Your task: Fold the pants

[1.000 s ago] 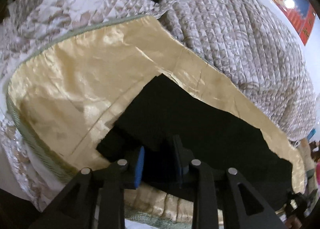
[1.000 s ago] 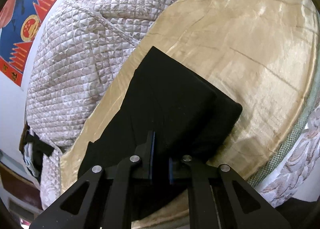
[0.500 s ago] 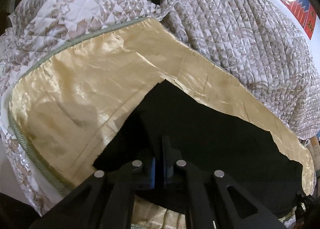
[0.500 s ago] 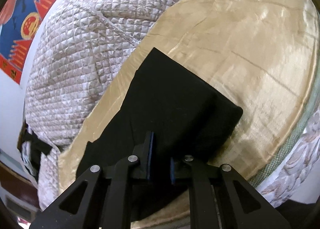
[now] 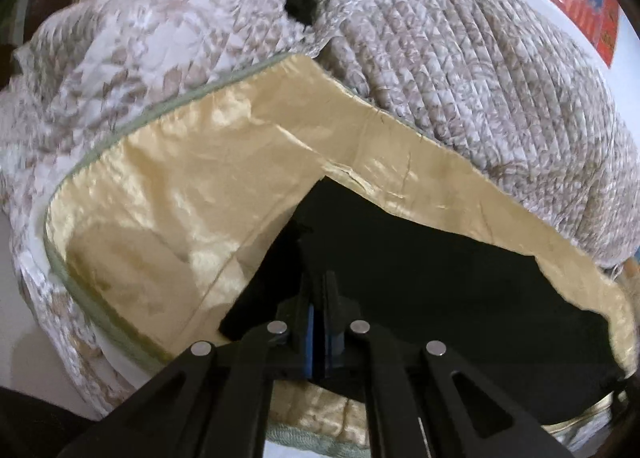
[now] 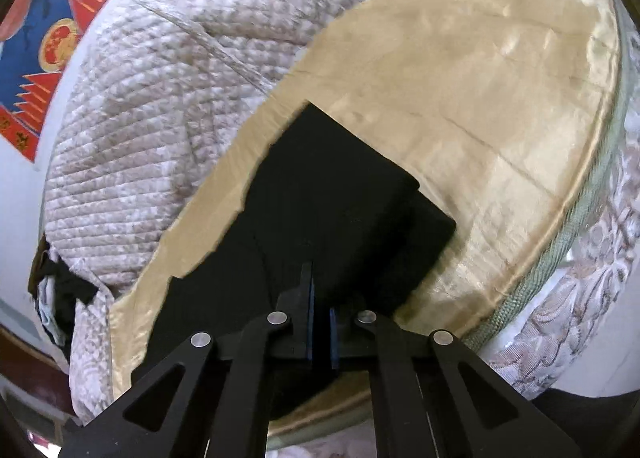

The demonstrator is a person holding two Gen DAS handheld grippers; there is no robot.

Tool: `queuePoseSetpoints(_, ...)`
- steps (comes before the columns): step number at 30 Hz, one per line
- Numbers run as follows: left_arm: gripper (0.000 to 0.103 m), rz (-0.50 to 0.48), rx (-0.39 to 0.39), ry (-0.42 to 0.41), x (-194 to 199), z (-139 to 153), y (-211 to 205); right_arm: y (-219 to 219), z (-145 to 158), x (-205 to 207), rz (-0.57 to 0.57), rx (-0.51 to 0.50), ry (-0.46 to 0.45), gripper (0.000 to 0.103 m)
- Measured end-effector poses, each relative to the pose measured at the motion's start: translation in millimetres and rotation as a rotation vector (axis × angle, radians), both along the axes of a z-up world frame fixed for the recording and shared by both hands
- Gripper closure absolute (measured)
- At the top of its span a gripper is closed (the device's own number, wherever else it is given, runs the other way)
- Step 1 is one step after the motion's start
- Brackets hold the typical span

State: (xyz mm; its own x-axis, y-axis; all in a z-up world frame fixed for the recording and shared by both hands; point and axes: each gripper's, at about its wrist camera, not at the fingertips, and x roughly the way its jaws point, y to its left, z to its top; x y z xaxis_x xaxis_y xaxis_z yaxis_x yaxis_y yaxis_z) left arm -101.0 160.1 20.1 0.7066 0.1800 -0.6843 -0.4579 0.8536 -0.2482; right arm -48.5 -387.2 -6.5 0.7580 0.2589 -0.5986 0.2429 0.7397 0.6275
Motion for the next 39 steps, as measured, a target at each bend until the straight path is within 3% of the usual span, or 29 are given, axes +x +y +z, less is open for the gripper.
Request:
queuePoseSetpoints(3,0.098,0.001,0.001,0.086,9,-15,0,4,1,4,0.003,-0.06,0.018,0.099)
queuePoseSetpoints(7,0.094,0.05,0.052,0.085,2,-3,2,-1,-13,-1,-0.028,-0.036,0.093,0.094)
queuePoseSetpoints(11,0.094,0.133,0.011,0.065,-10,7,15,-4,5,-22,-0.092,-0.117,0.092,0.086)
queuePoseSetpoints(14,0.093,0.113,0.042,0.028,-7,20,6,-4,31,-38,-0.133,-0.186,0.004,0.086)
queuePoseSetpoints(18,0.075,-0.023,0.01,0.01,8,24,-20,31,41,-23,0.03,-0.25,-0.087,0.079)
queuePoseSetpoints(21,0.067,-0.129,-0.041,0.029,20,15,-36,50,22,-8,0.132,-0.244,-0.031,0.079)
queuePoseSetpoints(23,0.066,-0.169,-0.06,0.097,31,1,-42,59,4,1,0.187,-0.271,0.033,0.079)
queuePoseSetpoints(24,0.066,-0.172,-0.065,0.146,35,-8,-43,61,-12,9,0.217,-0.283,0.121,0.079)
queuePoseSetpoints(26,0.066,-0.177,-0.038,0.142,36,-7,-44,54,-18,9,0.197,-0.235,0.139,0.079)
queuePoseSetpoints(30,0.066,-0.215,-0.002,0.144,59,9,-51,47,9,16,0.147,-0.318,0.073,0.079)
queuePoseSetpoints(34,0.065,-0.259,0.1,0.128,95,19,-60,55,31,64,0.228,-0.345,0.016,0.079)
queuePoseSetpoints(39,0.065,-0.23,0.19,0.176,128,0,-51,59,22,123,0.262,-0.441,0.088,0.079)
